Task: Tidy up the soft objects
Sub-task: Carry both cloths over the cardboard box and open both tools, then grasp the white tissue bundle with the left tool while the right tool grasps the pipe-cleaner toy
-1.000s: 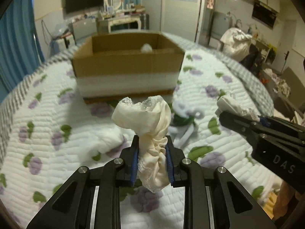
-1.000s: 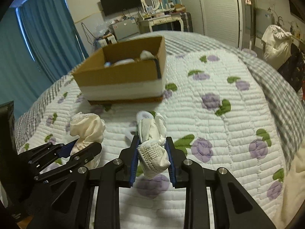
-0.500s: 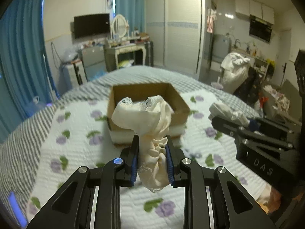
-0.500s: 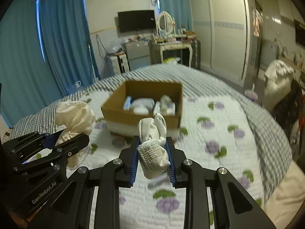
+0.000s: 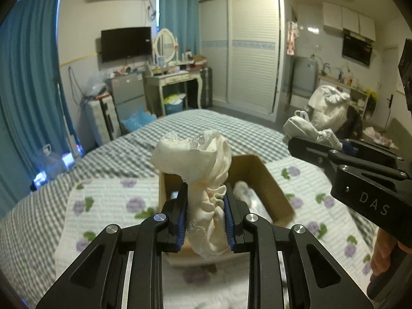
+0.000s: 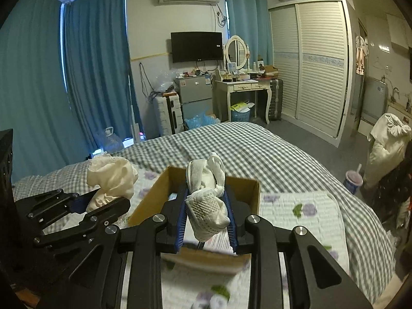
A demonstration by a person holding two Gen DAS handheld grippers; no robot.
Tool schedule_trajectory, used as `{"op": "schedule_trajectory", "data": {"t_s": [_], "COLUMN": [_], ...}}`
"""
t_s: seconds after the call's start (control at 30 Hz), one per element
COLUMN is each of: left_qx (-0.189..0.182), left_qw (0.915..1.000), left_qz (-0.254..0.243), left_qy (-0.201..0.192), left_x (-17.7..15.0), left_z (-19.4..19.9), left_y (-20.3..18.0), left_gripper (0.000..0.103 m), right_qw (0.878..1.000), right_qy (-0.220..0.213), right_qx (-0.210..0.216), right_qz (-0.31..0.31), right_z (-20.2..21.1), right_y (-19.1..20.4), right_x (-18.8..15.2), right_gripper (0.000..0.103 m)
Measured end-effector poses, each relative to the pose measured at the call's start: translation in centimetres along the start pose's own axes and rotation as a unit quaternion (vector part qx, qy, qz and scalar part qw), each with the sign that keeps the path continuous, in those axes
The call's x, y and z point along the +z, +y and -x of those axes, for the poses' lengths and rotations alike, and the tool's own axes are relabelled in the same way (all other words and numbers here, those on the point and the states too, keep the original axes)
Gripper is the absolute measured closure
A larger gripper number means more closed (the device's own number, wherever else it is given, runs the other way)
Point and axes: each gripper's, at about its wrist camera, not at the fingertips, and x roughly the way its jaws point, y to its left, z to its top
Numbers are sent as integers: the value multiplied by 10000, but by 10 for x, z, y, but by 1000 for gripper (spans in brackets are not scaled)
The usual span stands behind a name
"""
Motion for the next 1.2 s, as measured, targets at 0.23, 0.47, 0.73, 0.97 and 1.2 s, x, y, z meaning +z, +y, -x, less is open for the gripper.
{"op": "schedule_trajectory", "data": {"t_s": [0.23, 0.47, 0.73, 0.97, 1.2], "left_qx": [46, -31, 255, 431, 730], "left_qw": [9994, 9970, 9966, 9985, 9961], "left_qz": [-150, -309, -492, -175, -214], "left_qy": [317, 708, 613, 278, -439], "left_x": [0, -19, -22, 12, 50], "left_z": [-75, -123, -117, -59, 58], "left_y": [2, -5, -13, -5, -10], "left_gripper": [80, 79, 36, 29, 16], "right_qw": [9989, 9952, 9940, 9975, 9990], "right_qy": [407, 886, 913, 511, -104], "right_qx": [28, 70, 90, -101, -286], "right_qz": [-234, -409, -596, -471, -334], "right_z": [-85, -149, -151, -80, 46], "right_y": [-30, -52, -59, -50, -35], "right_x": [0, -28, -33, 7, 57], "right_gripper": [77, 77, 71, 51, 41]}}
